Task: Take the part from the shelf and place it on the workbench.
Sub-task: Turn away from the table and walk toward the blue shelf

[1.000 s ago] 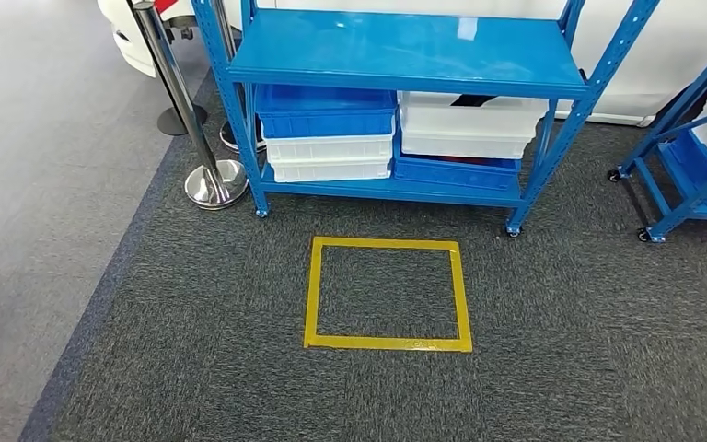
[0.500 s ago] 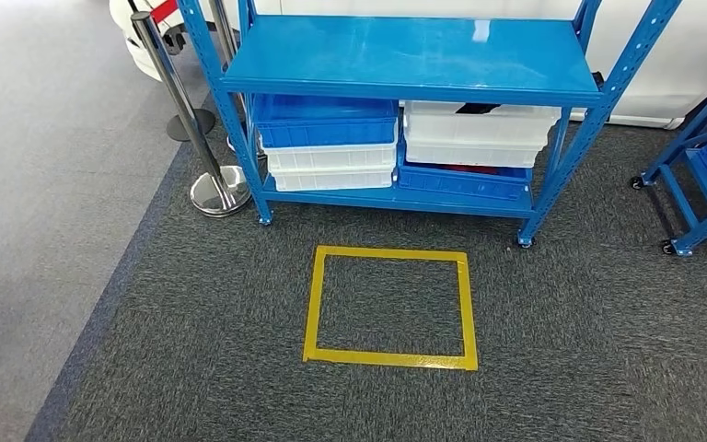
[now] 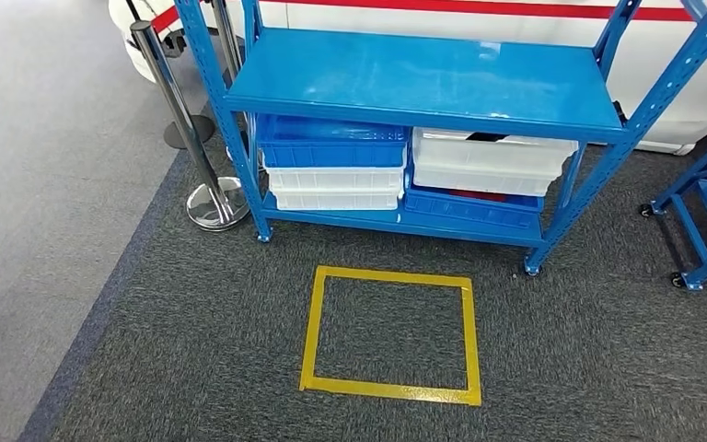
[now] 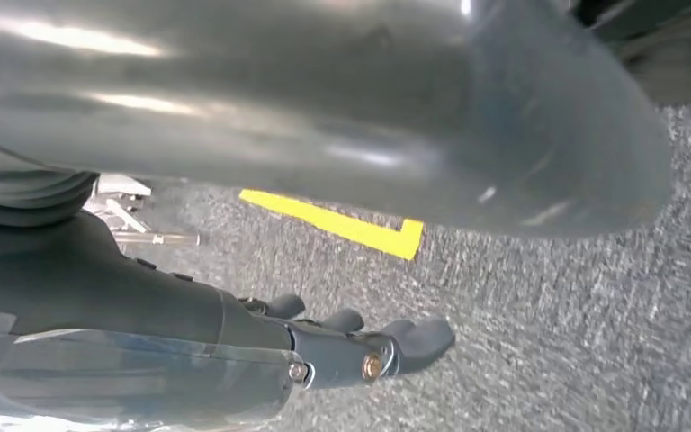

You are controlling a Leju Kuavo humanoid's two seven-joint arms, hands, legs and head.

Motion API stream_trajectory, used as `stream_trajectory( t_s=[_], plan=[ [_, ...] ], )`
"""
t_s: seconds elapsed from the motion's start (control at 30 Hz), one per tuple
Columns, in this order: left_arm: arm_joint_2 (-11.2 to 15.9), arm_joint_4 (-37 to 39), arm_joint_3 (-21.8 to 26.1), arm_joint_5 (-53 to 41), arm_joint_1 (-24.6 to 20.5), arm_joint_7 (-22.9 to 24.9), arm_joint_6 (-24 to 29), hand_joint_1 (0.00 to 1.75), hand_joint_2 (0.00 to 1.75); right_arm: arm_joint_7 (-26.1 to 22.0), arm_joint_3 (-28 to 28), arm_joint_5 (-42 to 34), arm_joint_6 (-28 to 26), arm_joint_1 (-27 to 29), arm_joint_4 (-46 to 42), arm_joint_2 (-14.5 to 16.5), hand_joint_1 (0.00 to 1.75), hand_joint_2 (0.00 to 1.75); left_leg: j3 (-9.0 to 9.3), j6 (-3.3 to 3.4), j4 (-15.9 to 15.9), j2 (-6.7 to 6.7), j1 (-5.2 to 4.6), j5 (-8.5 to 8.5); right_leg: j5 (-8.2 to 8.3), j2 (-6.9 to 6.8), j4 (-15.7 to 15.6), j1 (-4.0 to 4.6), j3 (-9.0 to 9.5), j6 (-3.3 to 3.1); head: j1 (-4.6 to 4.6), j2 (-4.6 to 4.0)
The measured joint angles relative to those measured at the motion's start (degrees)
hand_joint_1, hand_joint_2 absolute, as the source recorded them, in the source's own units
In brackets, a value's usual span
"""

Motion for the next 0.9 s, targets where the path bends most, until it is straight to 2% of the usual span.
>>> stream_trajectory(
  t_s=[0.03,0.07,0.1,0.13,0.17,0.2,0.23,0.27,0.33,0.4,0.43,0.47,0.5,0.53,0.57,0.6,0.63,0.7,0.73,0.77,0.83,0.87,0.9],
  plan=[
    [0.0,0.0,0.0,0.0,0.1,0.1,0.0,0.00,0.00,0.0,0.0,0.0,0.0,0.1,0.0,-0.1,0.00,0.00,0.97,-0.17,0.0,-0.18,0.10,-0.80,-1.56,-0.01,0.1,-0.15,-1.70,0.34,0.00,0.00],
    [0.0,0.1,0.0,0.0,0.2,0.1,0.0,0.00,0.00,0.0,0.0,0.0,0.0,0.3,0.0,-0.1,0.00,0.00,2.05,-0.41,0.0,-0.37,0.27,-1.68,-2.06,-0.02,-1.1,-0.31,-2.79,0.65,0.00,0.01],
    [0.0,0.1,0.0,0.0,0.3,0.2,0.0,0.00,0.00,0.0,0.0,0.0,0.0,0.5,0.0,-0.2,0.00,0.00,3.20,-0.72,0.0,-0.52,0.47,-2.62,-1.01,-0.04,-3.3,-0.49,-3.34,0.97,0.00,0.00],
    [-0.1,0.2,0.0,0.0,0.3,0.2,0.1,0.00,0.00,-0.1,0.0,0.0,0.0,0.8,0.0,-0.2,0.00,0.00,4.30,-1.06,0.0,-0.60,0.65,-3.64,2.19,-0.08,-6.3,-0.68,-3.55,1.20,0.01,-0.01],
    [-0.1,0.2,0.0,0.0,0.3,0.3,0.1,0.00,0.00,-0.2,-0.1,0.0,0.0,1.1,0.1,-0.2,0.00,0.00,5.34,-1.40,0.2,-0.62,0.74,-4.71,6.58,-0.21,-9.4,-0.84,-3.74,1.24,0.01,-0.01],
    [-0.1,0.2,0.0,0.0,0.3,0.3,0.1,0.00,0.00,-0.3,-0.1,0.0,0.1,1.3,0.2,-0.2,0.00,0.00,6.09,-1.81,0.2,-0.59,0.72,-5.72,9.94,-0.30,-11.6,-0.82,-3.84,0.94,0.03,-0.01],
    [-0.1,0.3,0.0,0.0,0.2,0.4,0.1,0.00,0.00,-0.4,-0.1,0.0,0.1,1.2,0.3,-0.2,0.00,0.00,6.93,-2.29,0.0,-0.54,0.65,-6.48,12.36,-0.33,-12.8,-0.76,-3.89,0.41,0.02,-0.01],
    [-0.1,0.3,0.0,0.0,0.1,0.4,0.2,0.00,0.00,-0.5,-0.1,0.1,0.2,1.1,0.3,-0.2,0.00,0.00,7.47,-2.74,0.1,-0.50,0.58,-6.69,12.82,-0.30,-13.1,-0.64,-3.74,-0.24,0.00,0.00],
    [-0.1,0.3,0.0,0.0,-0.2,0.5,0.2,0.00,0.00,-0.5,-0.1,0.2,0.3,0.9,0.3,-0.2,0.00,0.00,7.05,-3.49,2.4,-0.40,0.66,-5.45,11.59,-0.06,-13.4,-0.64,-2.39,-1.31,-0.08,0.01],
    [-0.1,0.3,0.0,0.0,-0.5,0.5,0.3,0.00,0.00,-0.5,-0.1,0.3,0.3,1.0,0.3,-0.2,0.00,0.00,3.48,-3.99,9.0,-0.15,0.88,-3.91,10.41,-0.02,-14.1,-0.69,-0.41,-2.04,-0.10,0.01],
    [-0.1,0.3,0.0,0.0,-0.5,0.6,0.3,0.00,0.00,-0.5,-0.1,0.4,0.3,1.0,0.3,-0.2,0.00,0.00,0.93,-4.23,12.7,0.01,0.97,-4.40,9.73,-0.03,-14.5,-0.65,0.64,-2.28,-0.10,0.01],
    [-0.1,0.4,0.0,0.0,-0.4,0.6,0.3,0.00,0.00,-0.5,-0.1,0.4,0.4,1.0,0.3,-0.2,0.00,0.00,-1.75,-4.43,15.8,0.08,0.99,-6.12,8.97,0.00,-14.8,-0.63,1.78,-2.43,-0.10,0.01],
    [-0.1,0.4,0.0,0.0,-0.3,0.6,0.3,0.00,0.00,-0.4,-0.1,0.5,0.3,1.0,0.3,-0.2,0.00,0.00,-4.20,-4.54,17.7,0.12,1.00,-8.84,8.15,0.07,-15.1,-0.60,3.00,-2.51,-0.10,0.01],
    [-0.1,0.4,0.0,0.0,-0.2,0.6,0.3,0.00,0.00,-0.3,-0.1,0.5,0.3,0.9,0.3,-0.2,0.00,0.00,-6.15,-4.52,18.4,0.14,1.00,-11.61,7.26,0.18,-15.3,-0.58,4.28,-2.50,-0.10,0.01],
    [-0.1,0.5,0.0,0.0,0.0,0.6,0.2,0.00,0.00,-0.1,-0.1,0.5,0.3,1.0,0.3,-0.2,0.00,0.00,-7.56,-4.42,17.8,0.15,1.00,-13.57,6.33,0.27,-15.4,-0.56,5.62,-2.46,-0.10,0.01],
    [-0.1,0.5,0.0,0.0,0.1,0.7,0.2,0.00,0.00,0.0,-0.1,0.6,0.3,1.0,0.3,-0.2,0.00,0.00,-8.55,-4.21,16.1,0.17,0.98,-13.77,5.36,0.33,-15.5,-0.51,7.01,-2.38,-0.10,0.01],
    [-0.1,0.5,0.0,0.0,0.3,0.7,0.2,0.00,0.00,0.2,-0.1,0.6,0.3,1.1,0.4,-0.2,0.00,0.00,-9.29,-3.81,13.4,0.23,0.92,-11.15,4.34,0.34,-15.7,-0.48,8.25,-2.30,-0.09,0.00],
    [0.0,0.5,0.0,0.0,0.8,0.9,0.2,0.00,0.00,0.4,-0.1,0.7,0.3,1.1,0.5,-0.1,0.00,0.00,-10.40,-2.96,7.7,0.36,0.57,-1.35,2.36,0.42,-15.7,-0.30,10.42,-1.91,-0.07,0.00],
    [0.0,0.5,0.0,0.0,1.0,1.1,0.2,0.00,0.00,0.5,-0.1,0.8,0.3,1.0,0.6,0.0,0.00,0.00,-10.44,-2.58,5.9,0.38,0.28,2.68,1.52,0.52,-15.9,-0.29,11.30,-1.56,-0.08,0.01],
    [0.1,0.6,0.0,0.0,1.0,1.2,0.2,0.00,0.00,0.6,-0.1,0.8,0.3,0.9,0.7,0.0,0.00,0.00,-10.18,-2.25,4.9,0.34,0.08,4.52,1.07,0.61,-15.9,-0.25,12.18,-1.12,-0.08,0.01],
    [0.1,0.6,0.0,0.0,0.6,1.3,0.2,0.00,0.00,0.6,-0.1,0.9,0.2,0.5,0.6,0.0,0.00,0.00,-8.50,-1.53,4.2,0.13,-0.05,4.02,1.79,0.68,-14.4,-0.38,12.53,-0.23,-0.10,0.01],
    [0.0,0.6,0.0,0.0,0.4,1.3,0.2,0.00,0.00,0.6,-0.1,0.9,0.1,0.3,0.6,0.0,0.00,0.00,-7.57,-1.08,3.6,0.06,0.05,3.56,2.86,0.63,-11.8,-0.39,11.36,0.00,-0.09,0.01],
    [0.0,0.6,0.0,0.0,0.2,1.3,0.2,0.00,0.00,0.6,-0.1,0.9,0.1,0.1,0.6,0.1,0.00,0.00,-6.61,-0.73,3.1,0.03,0.12,3.14,3.64,0.59,-8.3,-0.43,9.24,0.12,-0.09,0.01]
  ],
)
